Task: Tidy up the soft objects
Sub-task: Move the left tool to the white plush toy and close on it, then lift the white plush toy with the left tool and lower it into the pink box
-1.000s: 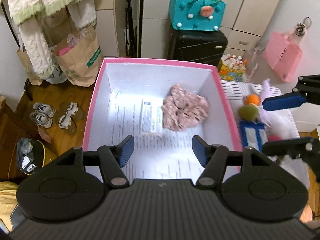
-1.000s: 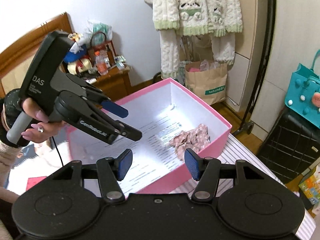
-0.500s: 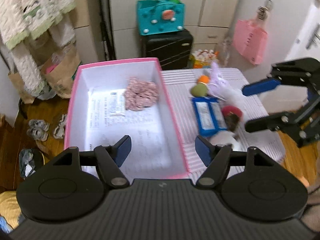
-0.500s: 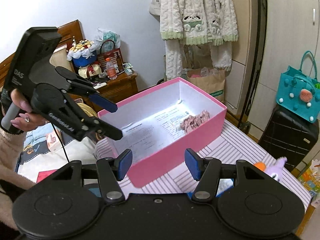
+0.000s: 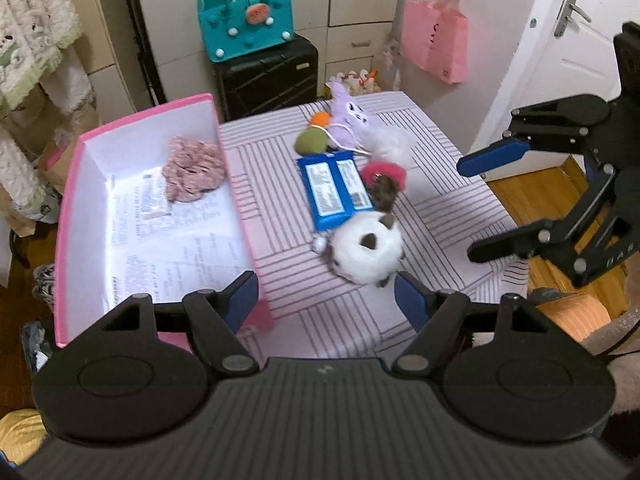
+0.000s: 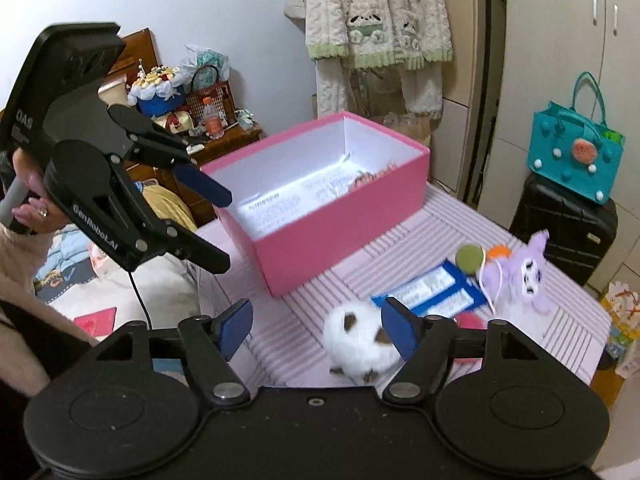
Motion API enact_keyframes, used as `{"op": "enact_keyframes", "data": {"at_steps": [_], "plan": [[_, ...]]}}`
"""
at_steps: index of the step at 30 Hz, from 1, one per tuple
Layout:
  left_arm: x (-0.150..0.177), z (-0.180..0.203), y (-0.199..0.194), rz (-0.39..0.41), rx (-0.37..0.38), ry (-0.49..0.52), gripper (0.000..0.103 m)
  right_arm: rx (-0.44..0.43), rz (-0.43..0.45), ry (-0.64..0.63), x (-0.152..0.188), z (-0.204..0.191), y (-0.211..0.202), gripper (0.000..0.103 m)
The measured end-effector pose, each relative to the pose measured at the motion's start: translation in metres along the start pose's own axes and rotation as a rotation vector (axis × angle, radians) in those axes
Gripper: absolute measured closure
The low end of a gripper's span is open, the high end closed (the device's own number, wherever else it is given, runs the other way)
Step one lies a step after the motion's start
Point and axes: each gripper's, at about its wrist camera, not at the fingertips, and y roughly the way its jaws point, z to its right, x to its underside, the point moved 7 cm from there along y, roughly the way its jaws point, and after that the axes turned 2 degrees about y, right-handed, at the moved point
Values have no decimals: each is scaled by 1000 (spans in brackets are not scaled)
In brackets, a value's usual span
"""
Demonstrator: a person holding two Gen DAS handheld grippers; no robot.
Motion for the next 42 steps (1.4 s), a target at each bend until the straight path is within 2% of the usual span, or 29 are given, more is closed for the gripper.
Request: {"op": "enact_keyframes", "data": {"at_steps": [2,8,14,19,23,25,29,32,36,38,40,42], "plan": [[2,8,5,-7,13,-1,25,12,-1,-1,12,0,1,21],[9,28,26,-42,62,24,21,43,3,-15,45,4,13,16],[13,40,54,-63,116,29,20,49,77,-8,73,15,35,15],[14,45,75,-23,134,9,20,55,126,-2,93,28,60,15],[14,45,96,34,139,-33,20,19,171,66,98,39,79,15],[14,46,105,56,133,-30,20,31,184,78,99,43,88,15],[15,44,122,73,112,-26,20,65,165,52,99,46,104,15],[14,38,133,76,94,-42,20,34,144,71,98,46,112,15],[11,34,144,57,124,-66,20,60,105,97,99,50,126,19],[10,32,147,64,135,-81,24,76,117,93,98,51,127,20],[11,30,151,65,140,-98,35,83,128,95,98,50,127,21],[13,29,157,48,158,-129,37,94,130,86,97,48,130,21]]}}
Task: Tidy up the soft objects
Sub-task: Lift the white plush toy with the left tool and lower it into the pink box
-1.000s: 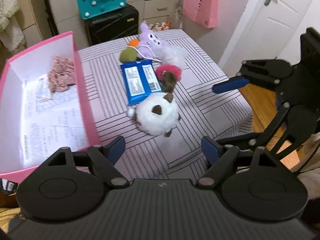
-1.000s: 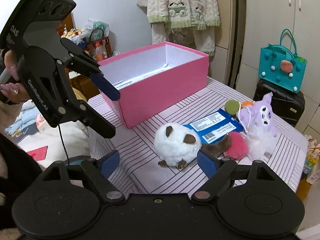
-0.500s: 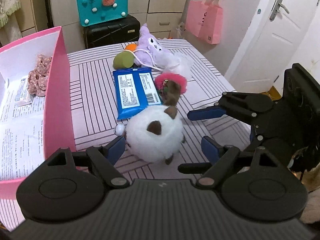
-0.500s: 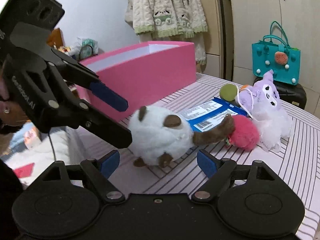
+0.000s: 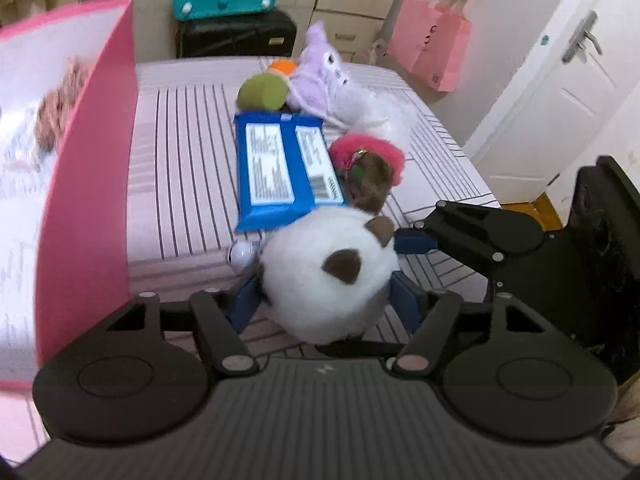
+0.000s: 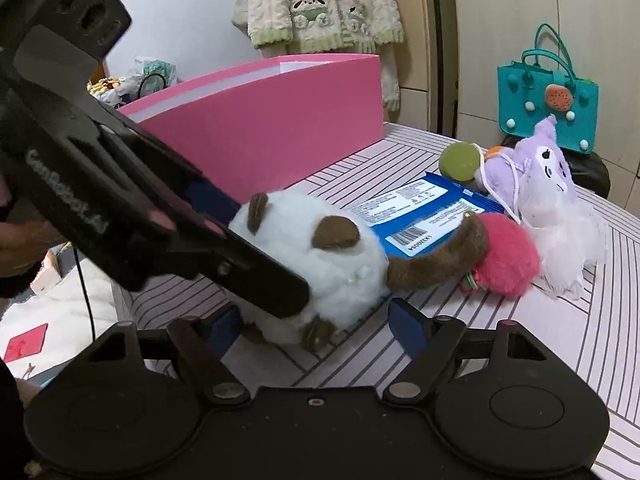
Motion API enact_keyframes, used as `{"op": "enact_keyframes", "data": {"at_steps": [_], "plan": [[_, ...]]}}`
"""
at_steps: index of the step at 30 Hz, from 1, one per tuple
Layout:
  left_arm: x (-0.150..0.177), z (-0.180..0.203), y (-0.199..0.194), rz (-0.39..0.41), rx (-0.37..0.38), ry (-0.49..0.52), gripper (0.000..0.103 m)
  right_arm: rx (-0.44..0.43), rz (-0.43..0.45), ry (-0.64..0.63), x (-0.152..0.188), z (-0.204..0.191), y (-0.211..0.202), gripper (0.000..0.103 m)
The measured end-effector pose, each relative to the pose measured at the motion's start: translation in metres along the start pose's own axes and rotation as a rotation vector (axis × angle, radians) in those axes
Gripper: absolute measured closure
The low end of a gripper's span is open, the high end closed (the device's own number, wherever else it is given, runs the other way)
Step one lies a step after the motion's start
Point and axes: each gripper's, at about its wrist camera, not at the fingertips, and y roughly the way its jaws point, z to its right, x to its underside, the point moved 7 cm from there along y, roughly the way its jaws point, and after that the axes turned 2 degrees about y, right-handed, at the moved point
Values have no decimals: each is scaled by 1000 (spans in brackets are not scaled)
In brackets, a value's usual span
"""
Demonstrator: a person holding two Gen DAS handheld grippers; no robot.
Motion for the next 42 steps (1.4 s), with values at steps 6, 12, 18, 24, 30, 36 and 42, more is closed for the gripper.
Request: {"op": "enact_keyframes", "data": {"at_steps": [6,12,18,24,30,36,42], "plan": [[7,-4,4,0,32,-45,40,58,20,-45,0,-12,0,35],[9,4,-4,15,10,6,40,80,14,-68,-3,-24,-12,36],[13,8,-26,-21,64,-20,40,77,-9,-88,-8,-42,-32,36],[15,15,-44,-48,97,-29,40,114,-32,-141,-15,-60,-45,36],[19,18,-62,-122,122,-35,40,67,-105,-100,-23,-75,-55,36],[22,13,-85,-159,124,-97,41,18,-153,-96,-38,-95,-60,36],[27,6,-118,-176,98,-130,41,-61,-204,-118,-59,-119,-60,36]]}}
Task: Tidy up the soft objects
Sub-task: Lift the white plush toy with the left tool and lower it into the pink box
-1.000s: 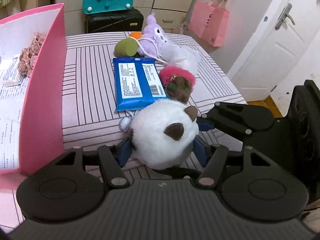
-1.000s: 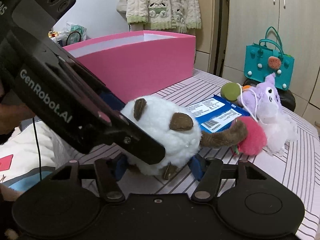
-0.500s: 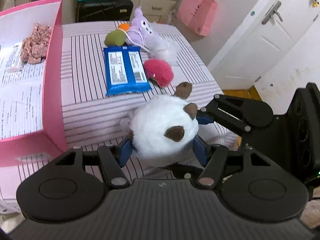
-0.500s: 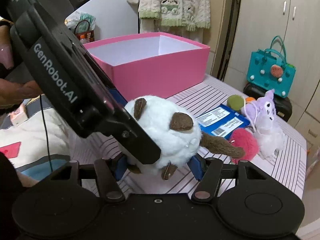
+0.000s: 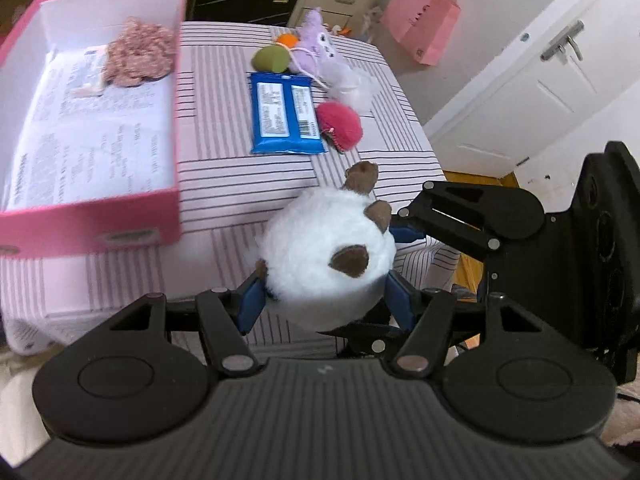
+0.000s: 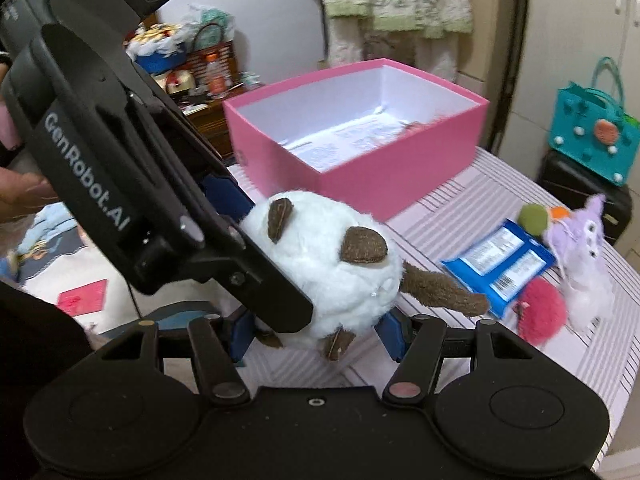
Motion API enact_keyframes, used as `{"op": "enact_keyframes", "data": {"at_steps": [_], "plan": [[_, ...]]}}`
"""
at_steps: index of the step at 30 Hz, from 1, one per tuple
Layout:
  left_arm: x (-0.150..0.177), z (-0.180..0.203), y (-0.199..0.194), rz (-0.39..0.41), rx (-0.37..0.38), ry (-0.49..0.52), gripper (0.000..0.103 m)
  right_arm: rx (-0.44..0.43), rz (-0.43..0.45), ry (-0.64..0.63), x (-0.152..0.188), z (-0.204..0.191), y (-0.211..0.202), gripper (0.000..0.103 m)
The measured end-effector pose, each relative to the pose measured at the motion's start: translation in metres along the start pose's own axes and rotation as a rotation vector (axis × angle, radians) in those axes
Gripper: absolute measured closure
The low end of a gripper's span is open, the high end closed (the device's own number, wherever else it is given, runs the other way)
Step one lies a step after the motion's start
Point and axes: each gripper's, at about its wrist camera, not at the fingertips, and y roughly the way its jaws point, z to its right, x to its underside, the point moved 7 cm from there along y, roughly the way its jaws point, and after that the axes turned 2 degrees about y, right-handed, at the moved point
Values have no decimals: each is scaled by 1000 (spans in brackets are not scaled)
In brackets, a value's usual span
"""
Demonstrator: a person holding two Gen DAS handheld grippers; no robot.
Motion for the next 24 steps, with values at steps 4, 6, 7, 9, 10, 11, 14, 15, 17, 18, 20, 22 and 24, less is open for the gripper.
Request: {"op": "enact_keyframes", "data": {"at_steps": [4,6,7,9,10,11,14,15,17,18,20,22,24], "plan": [[4,-8,-20,18,-9,-47,41,-18,1,-45,-20,-11,0,36],[4,-13,-32,45,-18,-51,41,-14,14,-73,-31,-14,0,36],[3,-15,-37,59,-24,-52,41,-9,23,-86,-36,-16,0,36],[-1,-21,-48,93,-37,-52,41,4,48,-104,-49,-19,2,36],[-4,-24,-53,109,-43,-54,41,9,65,-108,-55,-20,2,36],[-7,-27,-57,123,-50,-56,41,10,83,-111,-62,-20,3,36],[-20,-37,-70,163,-74,-54,40,6,123,-114,-82,-16,5,36],[-24,-40,-74,177,-83,-55,40,7,133,-117,-88,-14,6,36],[-33,-46,-82,210,-101,-52,40,10,154,-131,-102,-10,9,36],[-37,-50,-85,229,-107,-55,40,13,165,-141,-108,-8,11,36],[-46,-59,-92,269,-116,-65,40,7,192,-165,-120,-4,16,35],[-56,-71,-98,315,-123,-79,40,-10,216,-190,-134,2,24,35],[-68,-83,-103,343,-135,-84,40,-24,229,-222,-149,8,33,35]]}}
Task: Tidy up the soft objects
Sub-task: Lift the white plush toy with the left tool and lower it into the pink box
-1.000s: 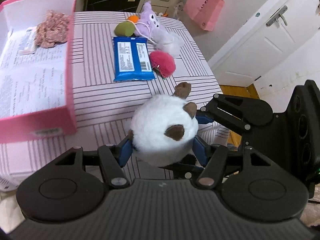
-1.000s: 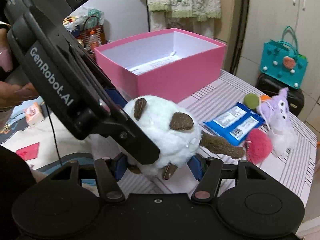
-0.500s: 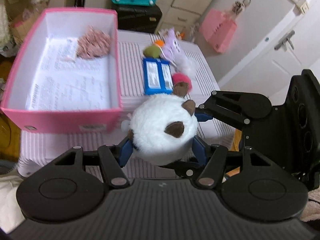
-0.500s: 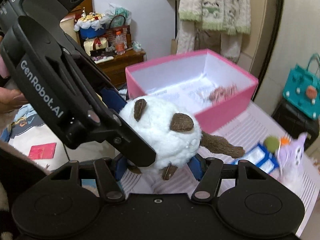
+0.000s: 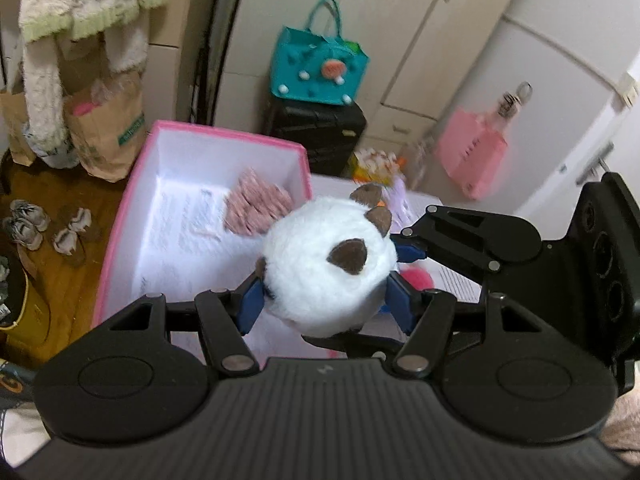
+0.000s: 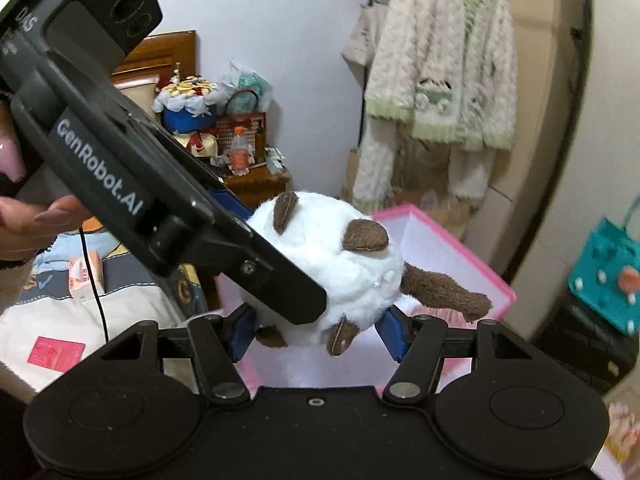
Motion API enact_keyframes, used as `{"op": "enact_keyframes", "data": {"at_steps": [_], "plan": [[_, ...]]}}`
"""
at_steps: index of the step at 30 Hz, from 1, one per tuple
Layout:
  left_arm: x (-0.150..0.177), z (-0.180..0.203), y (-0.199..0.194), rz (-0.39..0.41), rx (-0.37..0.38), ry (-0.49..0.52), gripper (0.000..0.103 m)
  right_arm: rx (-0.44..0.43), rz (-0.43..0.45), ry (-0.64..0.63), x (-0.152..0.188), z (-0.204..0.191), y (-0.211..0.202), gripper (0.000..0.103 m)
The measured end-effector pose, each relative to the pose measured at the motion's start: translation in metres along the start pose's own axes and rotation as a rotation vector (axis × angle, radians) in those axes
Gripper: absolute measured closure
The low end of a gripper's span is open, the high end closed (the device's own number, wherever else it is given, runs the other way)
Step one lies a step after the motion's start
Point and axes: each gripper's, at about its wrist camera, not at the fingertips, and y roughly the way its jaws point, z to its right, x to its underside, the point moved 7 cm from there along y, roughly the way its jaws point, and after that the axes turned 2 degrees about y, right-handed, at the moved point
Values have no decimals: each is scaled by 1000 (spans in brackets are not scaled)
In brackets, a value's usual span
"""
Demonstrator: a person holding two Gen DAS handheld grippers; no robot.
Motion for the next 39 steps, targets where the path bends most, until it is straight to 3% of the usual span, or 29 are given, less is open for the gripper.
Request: {"op": "enact_keyframes", "data": {"at_steps": [9,16,23,33,39], "plan": [[-43,-57,30,40,-66,-105,40,-72,-24,-155,-24,34,66,35],[-58,-104,79,-15,-94,-201,41,-140,-122,-218,-19,62,117,35],[-60,-122,112,-57,-163,-198,41,-210,-168,-175,-14,83,154,36],[-76,-130,134,5,-306,-162,40,-292,-195,10,-20,112,183,34],[-79,-131,134,20,-337,-156,47,-194,-192,-6,-18,119,193,35]]}}
